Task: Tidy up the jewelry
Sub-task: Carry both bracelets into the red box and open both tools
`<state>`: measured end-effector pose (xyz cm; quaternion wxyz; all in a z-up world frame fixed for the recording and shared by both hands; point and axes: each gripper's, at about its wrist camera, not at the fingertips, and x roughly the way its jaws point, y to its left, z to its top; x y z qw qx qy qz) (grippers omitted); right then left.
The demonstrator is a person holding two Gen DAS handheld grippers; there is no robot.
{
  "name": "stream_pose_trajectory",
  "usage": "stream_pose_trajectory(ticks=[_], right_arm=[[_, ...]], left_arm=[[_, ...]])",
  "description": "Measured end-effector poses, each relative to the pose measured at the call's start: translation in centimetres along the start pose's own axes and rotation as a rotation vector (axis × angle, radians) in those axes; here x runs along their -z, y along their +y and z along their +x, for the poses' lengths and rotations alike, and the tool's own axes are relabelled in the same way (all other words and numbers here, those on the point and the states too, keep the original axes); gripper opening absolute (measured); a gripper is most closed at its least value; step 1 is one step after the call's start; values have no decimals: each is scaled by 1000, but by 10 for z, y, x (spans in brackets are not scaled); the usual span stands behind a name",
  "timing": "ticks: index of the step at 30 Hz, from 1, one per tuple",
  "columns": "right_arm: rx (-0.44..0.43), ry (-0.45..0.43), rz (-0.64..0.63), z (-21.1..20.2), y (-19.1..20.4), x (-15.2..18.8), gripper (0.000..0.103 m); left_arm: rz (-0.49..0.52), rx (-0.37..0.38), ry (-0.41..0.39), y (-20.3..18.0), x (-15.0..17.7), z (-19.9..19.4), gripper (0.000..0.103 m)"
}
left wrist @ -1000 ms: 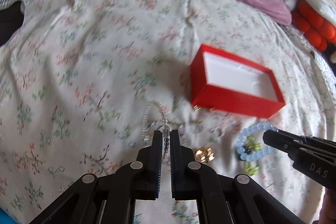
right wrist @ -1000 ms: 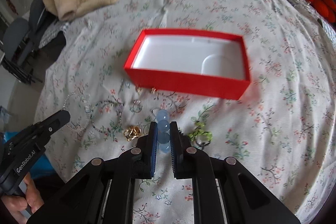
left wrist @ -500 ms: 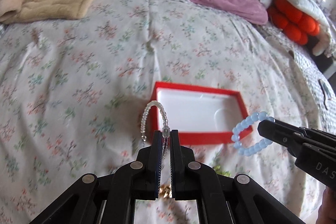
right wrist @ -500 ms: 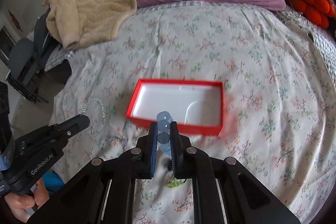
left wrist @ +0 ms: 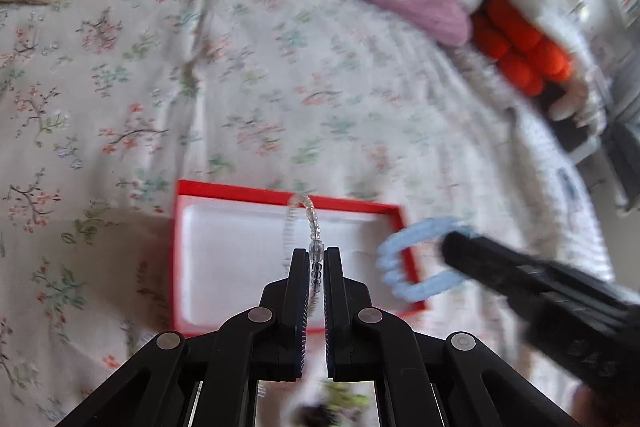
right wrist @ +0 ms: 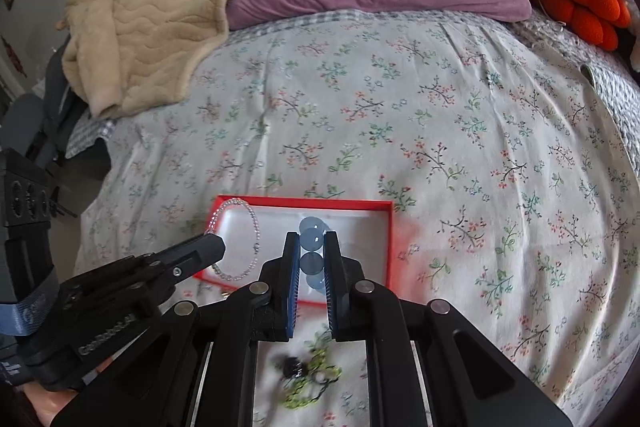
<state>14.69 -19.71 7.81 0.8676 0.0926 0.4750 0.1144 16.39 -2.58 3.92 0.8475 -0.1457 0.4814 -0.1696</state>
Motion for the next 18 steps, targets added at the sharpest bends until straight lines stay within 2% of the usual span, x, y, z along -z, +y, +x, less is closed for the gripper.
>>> stream_pose_trajectory(ticks=[5,11,18], right_arm=[[3,23,3,13,-3,-2,12],[-57,45,-4,23,7,-4,12],[18,96,-2,45,-5,0,12]], left_arm=[[5,-101,41,13,2,16,1],[70,-211,38,16,3,20,2],[120,-268,56,14,5,25,3]])
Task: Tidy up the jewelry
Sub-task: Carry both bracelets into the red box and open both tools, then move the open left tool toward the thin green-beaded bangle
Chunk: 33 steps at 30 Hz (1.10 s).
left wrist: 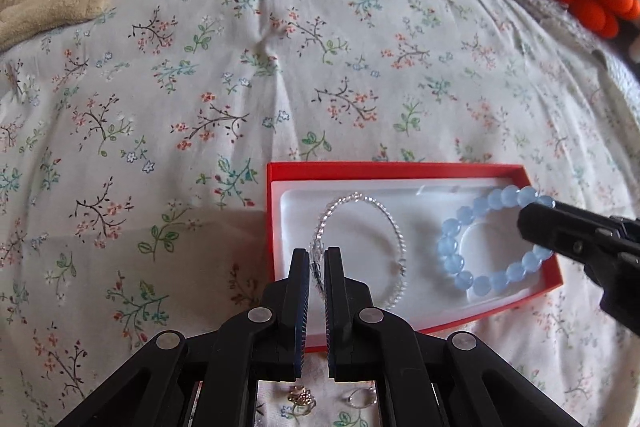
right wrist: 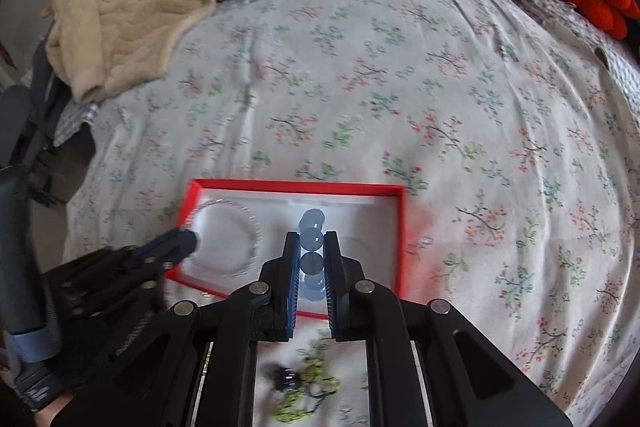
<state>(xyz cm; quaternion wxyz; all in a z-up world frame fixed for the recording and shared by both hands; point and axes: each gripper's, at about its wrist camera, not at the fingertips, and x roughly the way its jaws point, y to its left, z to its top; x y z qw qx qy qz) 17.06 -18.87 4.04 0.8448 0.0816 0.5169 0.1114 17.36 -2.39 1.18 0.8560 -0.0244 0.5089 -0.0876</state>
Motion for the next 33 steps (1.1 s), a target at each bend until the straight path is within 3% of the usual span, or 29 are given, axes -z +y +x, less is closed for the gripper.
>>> stream_pose_trajectory(ticks=[4,9,11,13,17,20,25,29,33], right_arm=[[24,3,4,3,-8,0,12],[44,7,-7,5,-13,2,13],[40,7,-15,3,-13,1,14],[27,9,-16,-1,-14,3,17],[12,1,-7,-13,-17,9,39],[16,-5,-18,-23,-16,17,42],[22,6,-32,-37,-15,32,50],[18,21,-33,-45,-15,45,64],[37,30,-49,-50,-17,58,69]], left_arm=[[3,-6,-4,-2,0,-2,17],[7,-22,-19,-3,0,-9,25],[9,-28,-25,-3,2,-14,35],[14,-40,-44,-3,4,-21,44],[25,-59,-74,-1,10,-37,60],[31,-71,-81,1,18,-48,71],[18,-92,-54,8,34,-57,80],[-11,-103,-13,19,48,-60,85],[-42,-109,17,31,61,-61,88]])
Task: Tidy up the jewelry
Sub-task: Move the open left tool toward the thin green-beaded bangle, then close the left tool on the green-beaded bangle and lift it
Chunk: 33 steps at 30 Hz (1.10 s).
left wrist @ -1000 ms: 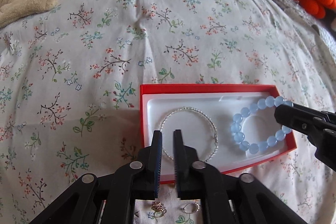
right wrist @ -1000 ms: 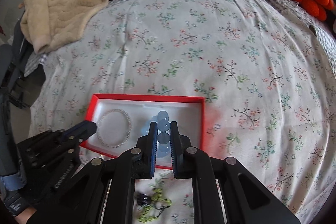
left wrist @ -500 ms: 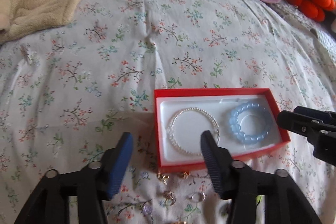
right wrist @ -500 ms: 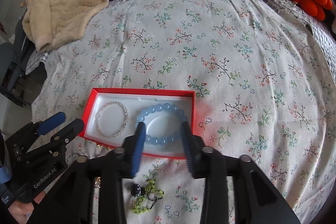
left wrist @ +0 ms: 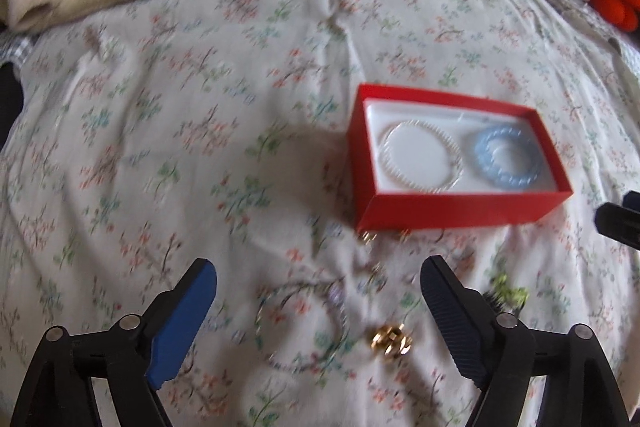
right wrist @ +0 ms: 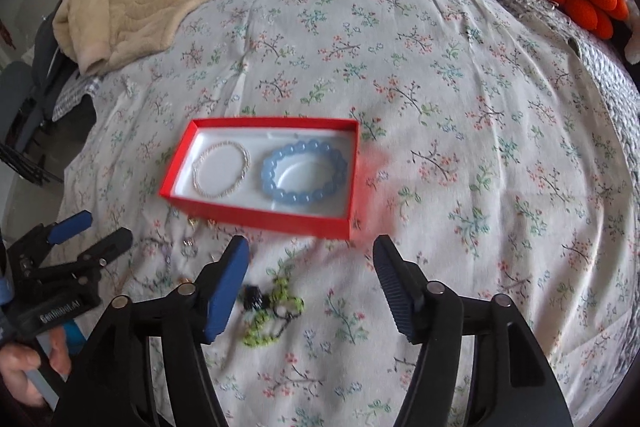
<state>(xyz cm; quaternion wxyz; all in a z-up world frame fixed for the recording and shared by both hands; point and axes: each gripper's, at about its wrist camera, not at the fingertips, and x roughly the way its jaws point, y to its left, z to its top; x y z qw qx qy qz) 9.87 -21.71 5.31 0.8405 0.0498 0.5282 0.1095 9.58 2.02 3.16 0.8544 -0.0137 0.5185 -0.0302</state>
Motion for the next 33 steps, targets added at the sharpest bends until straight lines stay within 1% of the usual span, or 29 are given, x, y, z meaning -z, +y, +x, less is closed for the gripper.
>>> stream_pose_trajectory(ticks=[4,11,17,24,25,30,33], right_arm=[[28,26,-6,0,-3,12,70],[63,102,6,10,-14,34,71],[89,129,20,17,-18,41,71],[91,153,-5,26,-7,42,71],[91,156,-11,27,-5,42,71],[91,167,-28,32,0,44,71],[91,174,-25,35,0,44,71]], left_arm=[[-15,0,25,10,9,1,90],[-8,8,59,21,19,2,90],[-23,-2,104,30,24,11,90],[-26,-8,141,32,24,32,90],[-28,-5,149,33,24,35,89],[-50,26,195,35,25,51,76],[-46,22,213,35,26,58,65]])
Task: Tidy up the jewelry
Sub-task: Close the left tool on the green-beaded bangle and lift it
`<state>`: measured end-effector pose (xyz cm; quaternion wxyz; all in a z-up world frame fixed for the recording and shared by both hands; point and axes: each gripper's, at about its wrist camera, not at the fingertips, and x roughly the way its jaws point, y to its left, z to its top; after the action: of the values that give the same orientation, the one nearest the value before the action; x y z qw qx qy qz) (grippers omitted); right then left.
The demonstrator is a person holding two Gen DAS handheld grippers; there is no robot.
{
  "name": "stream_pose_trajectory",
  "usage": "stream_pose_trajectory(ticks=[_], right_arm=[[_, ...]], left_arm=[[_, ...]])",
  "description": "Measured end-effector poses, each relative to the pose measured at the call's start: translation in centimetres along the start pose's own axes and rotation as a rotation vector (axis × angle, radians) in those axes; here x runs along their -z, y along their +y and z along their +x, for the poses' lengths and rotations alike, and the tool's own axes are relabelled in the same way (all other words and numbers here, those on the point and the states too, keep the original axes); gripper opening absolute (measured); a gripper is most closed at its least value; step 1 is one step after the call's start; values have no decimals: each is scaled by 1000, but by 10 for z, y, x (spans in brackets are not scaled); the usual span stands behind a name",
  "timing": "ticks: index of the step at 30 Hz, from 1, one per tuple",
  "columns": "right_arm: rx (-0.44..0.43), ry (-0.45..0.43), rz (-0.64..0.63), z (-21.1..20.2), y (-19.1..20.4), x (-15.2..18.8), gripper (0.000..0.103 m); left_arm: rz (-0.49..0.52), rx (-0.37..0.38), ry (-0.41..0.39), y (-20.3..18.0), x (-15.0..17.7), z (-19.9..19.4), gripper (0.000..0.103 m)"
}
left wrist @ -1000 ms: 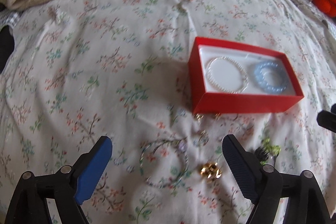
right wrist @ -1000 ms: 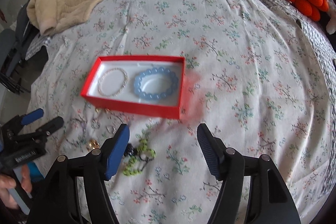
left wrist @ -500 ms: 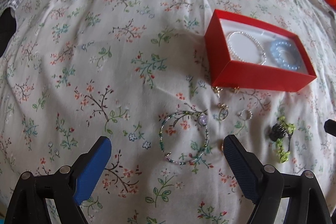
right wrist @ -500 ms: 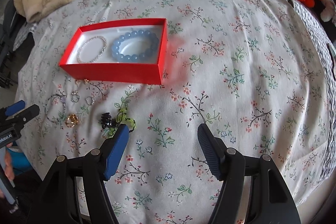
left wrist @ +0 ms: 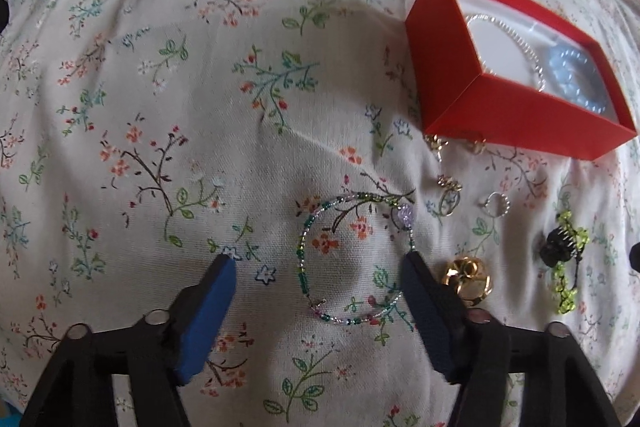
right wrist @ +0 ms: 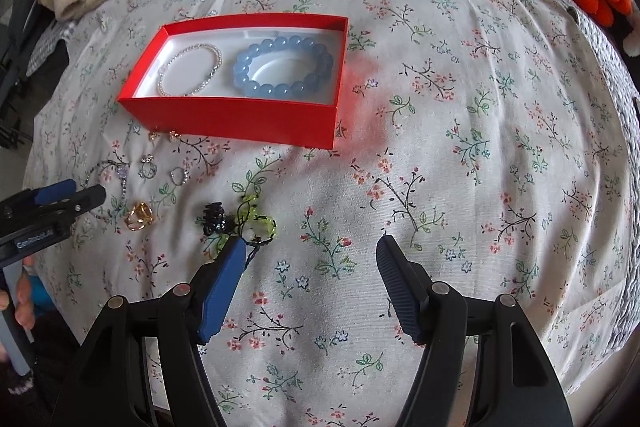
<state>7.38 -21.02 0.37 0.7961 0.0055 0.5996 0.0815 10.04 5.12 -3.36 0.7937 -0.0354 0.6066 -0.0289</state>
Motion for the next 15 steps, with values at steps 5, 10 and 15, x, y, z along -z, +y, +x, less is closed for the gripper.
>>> stream_pose_trajectory(ticks=[5,10,15], right_arm=[[0,9,6,3,0,0,71],[1,17,3,6,0,0,71],[-12,32,13,11,0,-1,71]], left_arm=[[19,-29,14,-4,-1,9,47],[67,-69,4,-16,-2,12,25],[75,-56,-12,-26,-3,9,3]])
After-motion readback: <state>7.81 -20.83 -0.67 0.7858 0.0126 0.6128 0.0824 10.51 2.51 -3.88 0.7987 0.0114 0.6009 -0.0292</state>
